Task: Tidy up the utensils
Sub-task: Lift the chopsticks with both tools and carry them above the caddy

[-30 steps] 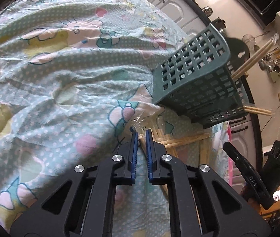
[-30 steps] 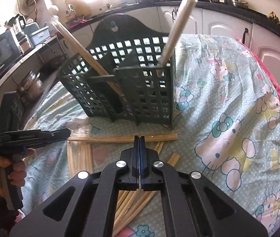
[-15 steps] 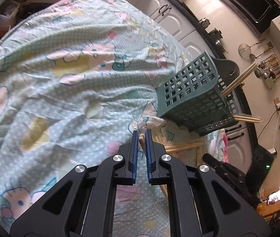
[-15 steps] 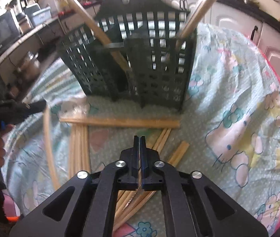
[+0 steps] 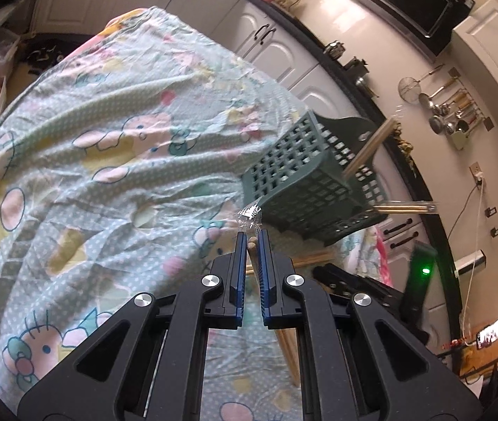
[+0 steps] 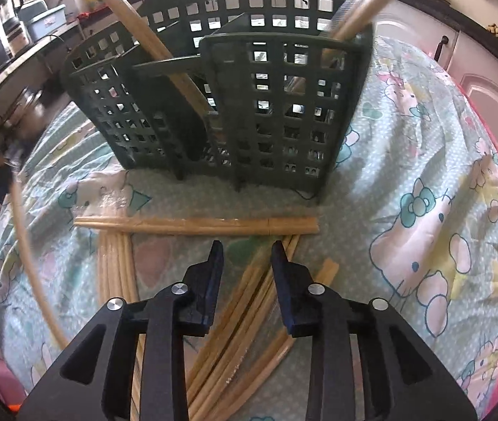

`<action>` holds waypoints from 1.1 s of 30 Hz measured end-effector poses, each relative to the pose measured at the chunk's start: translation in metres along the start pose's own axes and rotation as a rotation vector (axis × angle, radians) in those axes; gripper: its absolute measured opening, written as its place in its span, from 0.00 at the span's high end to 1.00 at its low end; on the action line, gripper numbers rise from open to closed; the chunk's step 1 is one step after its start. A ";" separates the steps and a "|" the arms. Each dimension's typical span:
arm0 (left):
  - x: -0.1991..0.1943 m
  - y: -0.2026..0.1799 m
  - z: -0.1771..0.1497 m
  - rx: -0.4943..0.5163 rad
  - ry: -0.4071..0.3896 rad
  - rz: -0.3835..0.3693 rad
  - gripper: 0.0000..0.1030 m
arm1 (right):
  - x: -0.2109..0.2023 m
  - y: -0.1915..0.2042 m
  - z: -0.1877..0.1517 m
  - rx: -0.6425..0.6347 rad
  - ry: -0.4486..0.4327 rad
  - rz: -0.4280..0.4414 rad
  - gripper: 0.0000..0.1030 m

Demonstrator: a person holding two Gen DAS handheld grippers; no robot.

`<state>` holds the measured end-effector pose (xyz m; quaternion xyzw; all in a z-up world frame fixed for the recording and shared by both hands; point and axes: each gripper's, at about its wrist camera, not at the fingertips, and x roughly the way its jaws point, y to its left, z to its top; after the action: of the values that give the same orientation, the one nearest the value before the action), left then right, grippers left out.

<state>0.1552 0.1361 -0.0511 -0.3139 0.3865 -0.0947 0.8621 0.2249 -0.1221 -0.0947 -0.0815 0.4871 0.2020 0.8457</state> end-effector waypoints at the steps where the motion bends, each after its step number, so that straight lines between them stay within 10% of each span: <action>1: -0.002 -0.002 0.000 0.004 -0.004 -0.004 0.97 | 0.002 0.003 0.001 -0.002 0.003 -0.006 0.68; 8: -0.012 -0.015 0.002 0.034 -0.025 -0.023 0.97 | 0.017 0.010 0.007 0.009 0.028 0.012 0.63; 14: -0.017 -0.025 0.001 0.058 -0.033 -0.040 0.97 | 0.012 0.009 0.000 0.003 -0.007 0.068 0.93; 33: -0.033 -0.075 0.013 0.177 -0.053 -0.086 0.97 | -0.098 -0.003 -0.001 -0.056 -0.206 0.256 0.95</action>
<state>0.1485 0.0964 0.0215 -0.2550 0.3400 -0.1572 0.8914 0.1815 -0.1511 -0.0112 -0.0209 0.3983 0.3290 0.8560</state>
